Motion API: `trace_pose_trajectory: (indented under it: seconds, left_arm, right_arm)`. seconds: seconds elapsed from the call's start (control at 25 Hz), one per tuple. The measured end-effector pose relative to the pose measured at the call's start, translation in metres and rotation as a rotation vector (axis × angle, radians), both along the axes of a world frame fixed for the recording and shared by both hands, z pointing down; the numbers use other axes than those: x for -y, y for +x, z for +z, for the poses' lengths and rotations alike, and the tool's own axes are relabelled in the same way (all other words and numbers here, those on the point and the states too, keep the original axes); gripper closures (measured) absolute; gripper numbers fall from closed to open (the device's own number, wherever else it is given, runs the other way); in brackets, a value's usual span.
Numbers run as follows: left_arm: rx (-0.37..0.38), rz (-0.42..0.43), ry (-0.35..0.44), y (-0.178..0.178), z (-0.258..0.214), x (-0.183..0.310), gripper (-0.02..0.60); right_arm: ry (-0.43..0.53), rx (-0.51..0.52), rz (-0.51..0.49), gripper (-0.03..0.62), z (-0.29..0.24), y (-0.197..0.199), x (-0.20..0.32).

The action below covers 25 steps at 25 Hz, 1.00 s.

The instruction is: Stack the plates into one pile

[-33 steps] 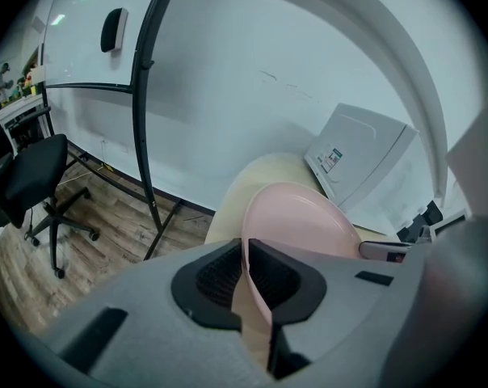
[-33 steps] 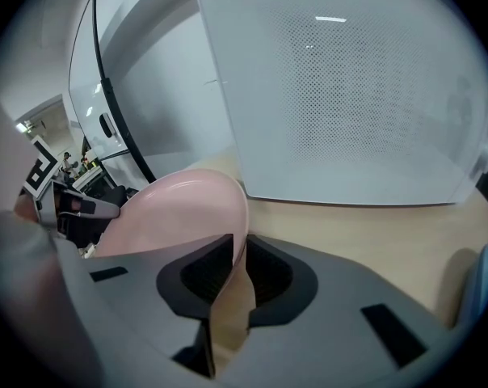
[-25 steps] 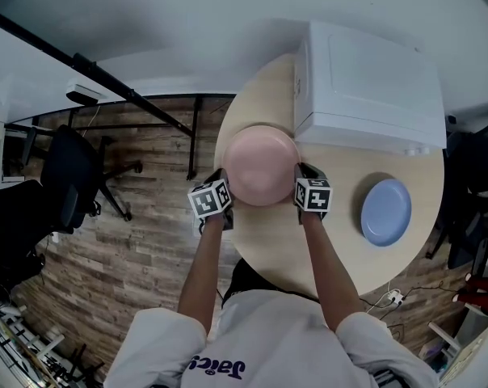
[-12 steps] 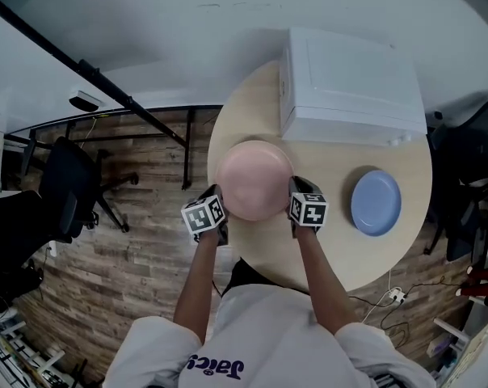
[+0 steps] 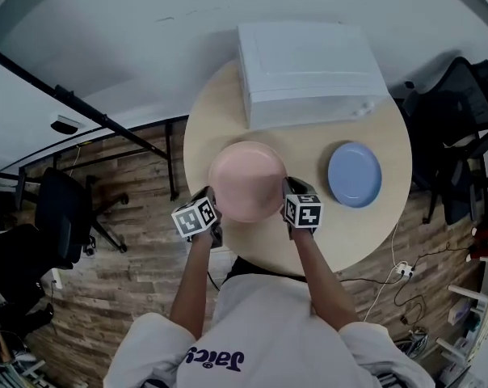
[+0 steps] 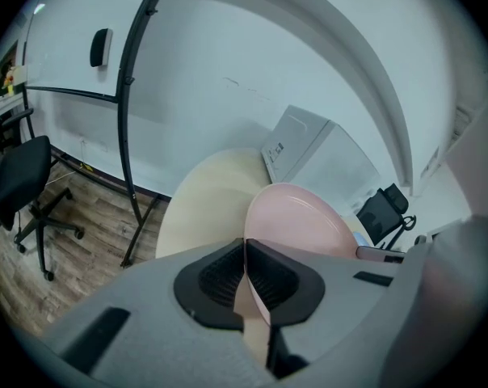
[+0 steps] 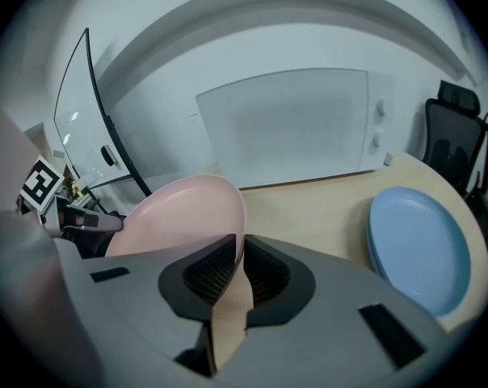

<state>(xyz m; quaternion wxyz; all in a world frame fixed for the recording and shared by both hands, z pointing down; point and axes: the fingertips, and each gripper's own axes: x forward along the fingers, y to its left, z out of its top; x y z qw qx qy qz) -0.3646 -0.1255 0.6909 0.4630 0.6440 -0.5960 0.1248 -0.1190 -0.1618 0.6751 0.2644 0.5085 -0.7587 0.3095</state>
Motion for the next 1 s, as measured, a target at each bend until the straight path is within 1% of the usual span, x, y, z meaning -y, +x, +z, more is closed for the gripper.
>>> trace_pose_trajectory:
  seconds: [0.16,0.36,0.48,0.68,0.84,1.0]
  left_arm:
    - [-0.005,0.071,0.019,0.032,-0.012,0.005,0.560]
    - [0.009,0.164,0.048,0.078,-0.032,0.005,0.560]
    - [0.020,0.219,0.049,0.107,-0.040,0.003,0.560]
    - [-0.005,0.291,0.061,0.166,-0.045,0.005,0.560]
    - [-0.012,0.343,0.061,0.202,-0.050,0.003,0.560]
    - [-0.010,0.370,0.053,0.229,-0.049,0.003,0.560]
  right_arm:
    - [0.024,0.011,0.052,0.553,-0.011,0.033,-0.009]
    - [0.046,0.032,0.125,0.553,-0.023,0.081,-0.027]
    - [0.049,0.044,0.172,0.554,-0.028,0.109,-0.037]
    - [0.043,0.052,0.241,0.554,-0.032,0.168,-0.055]
    - [0.041,0.064,0.292,0.554,-0.031,0.201,-0.066]
    - [0.044,0.078,0.327,0.554,-0.029,0.229,-0.069]
